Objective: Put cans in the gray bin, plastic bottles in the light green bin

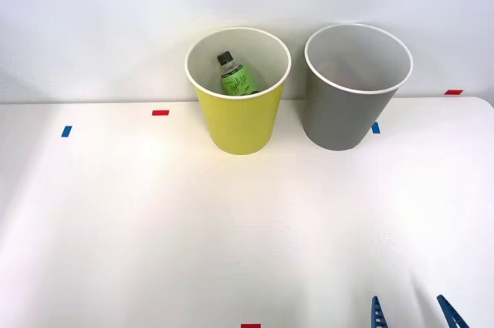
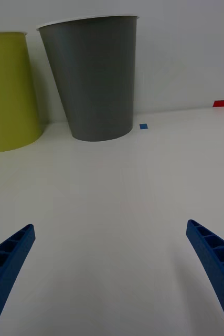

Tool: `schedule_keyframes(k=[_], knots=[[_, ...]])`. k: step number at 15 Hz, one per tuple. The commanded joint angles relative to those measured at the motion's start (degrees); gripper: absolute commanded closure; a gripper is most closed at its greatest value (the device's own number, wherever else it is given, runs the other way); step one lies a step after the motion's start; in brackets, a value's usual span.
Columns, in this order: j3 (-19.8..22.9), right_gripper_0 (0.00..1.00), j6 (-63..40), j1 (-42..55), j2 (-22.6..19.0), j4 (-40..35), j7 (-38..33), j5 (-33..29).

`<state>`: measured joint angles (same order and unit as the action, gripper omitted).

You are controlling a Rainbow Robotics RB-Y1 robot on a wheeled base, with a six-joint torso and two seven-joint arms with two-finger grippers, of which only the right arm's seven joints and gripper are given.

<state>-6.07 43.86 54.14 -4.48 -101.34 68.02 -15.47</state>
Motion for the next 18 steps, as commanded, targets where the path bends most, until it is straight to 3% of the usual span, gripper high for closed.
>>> schedule_keyframes(k=[1,18], knots=[[0.0,0.0,0.0,0.0,0.0,0.0,0.0,0.0],[0.0,0.0,0.0,0.0,0.0,0.0,0.0,0.0]])
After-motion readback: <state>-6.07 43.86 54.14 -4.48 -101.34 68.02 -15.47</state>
